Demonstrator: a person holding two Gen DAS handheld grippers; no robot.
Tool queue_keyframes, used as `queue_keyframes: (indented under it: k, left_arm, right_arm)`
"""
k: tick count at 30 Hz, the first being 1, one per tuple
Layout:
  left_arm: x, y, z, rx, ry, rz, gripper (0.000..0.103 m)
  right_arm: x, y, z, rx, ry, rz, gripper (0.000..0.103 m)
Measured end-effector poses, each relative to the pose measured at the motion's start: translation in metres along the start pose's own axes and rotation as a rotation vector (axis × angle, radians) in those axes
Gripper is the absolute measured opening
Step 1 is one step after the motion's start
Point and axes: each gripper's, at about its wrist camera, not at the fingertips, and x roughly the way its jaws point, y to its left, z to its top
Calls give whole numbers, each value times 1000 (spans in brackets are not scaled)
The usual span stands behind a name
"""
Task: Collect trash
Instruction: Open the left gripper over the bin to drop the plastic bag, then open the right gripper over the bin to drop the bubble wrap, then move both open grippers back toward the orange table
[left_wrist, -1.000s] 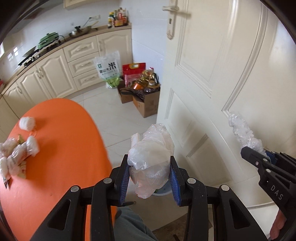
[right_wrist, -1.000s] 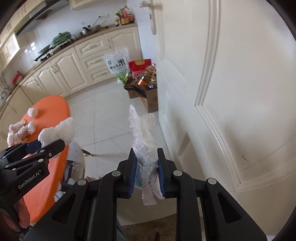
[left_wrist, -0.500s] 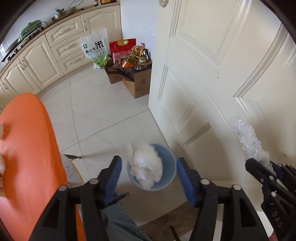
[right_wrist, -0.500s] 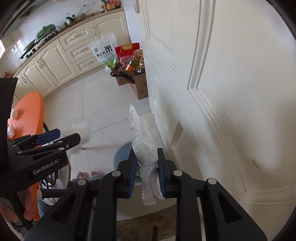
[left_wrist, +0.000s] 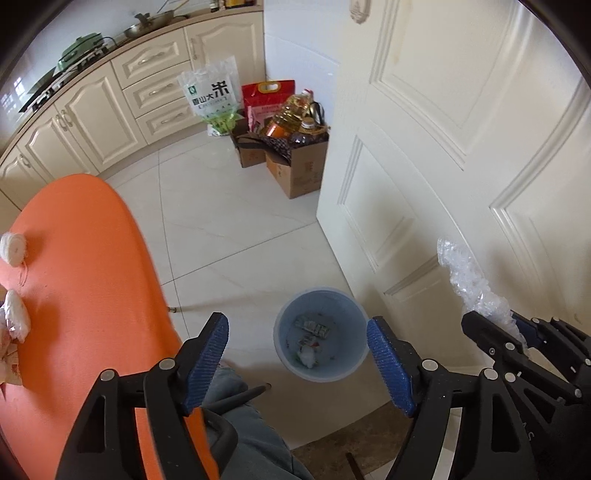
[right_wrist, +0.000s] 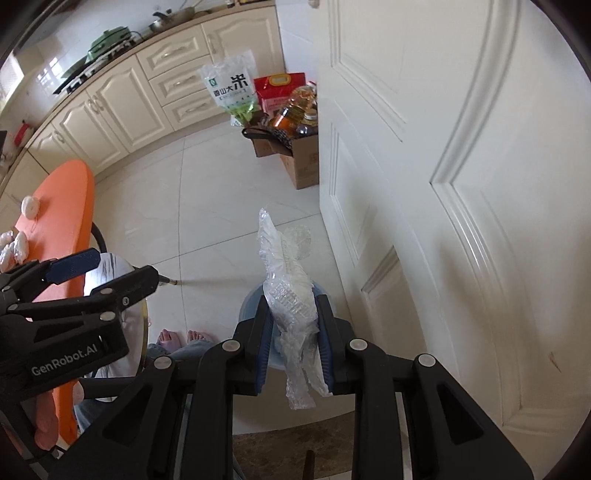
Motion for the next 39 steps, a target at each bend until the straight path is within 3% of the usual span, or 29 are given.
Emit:
queue_keyframes:
  k: [5,19,31,32,36,39]
  left_arm:
    - [-2,12,-9,-33,0,3,73]
    - [-22,28,-24,-65,-10,-6,73]
    - [-99,64,-78,-117,-116,13,74]
    - [-106,71,-85,-128,-127,23,74]
    - [-137,103,-119,-196,-169,58,77]
    - [-162,132,-147,-259,-206,98,84]
  right_arm:
    - [2,7,2,-2,5,-4,46]
    - [-18,11,-4,10,-3,-22,46]
    - [-75,60,-16,-62,-96,31,47]
    - [-79,70,-18,-73,-106,40,50]
    - [-98,109,-25,-131,-156,74,80]
    - [-112,146,-33,-198,-185,103,86]
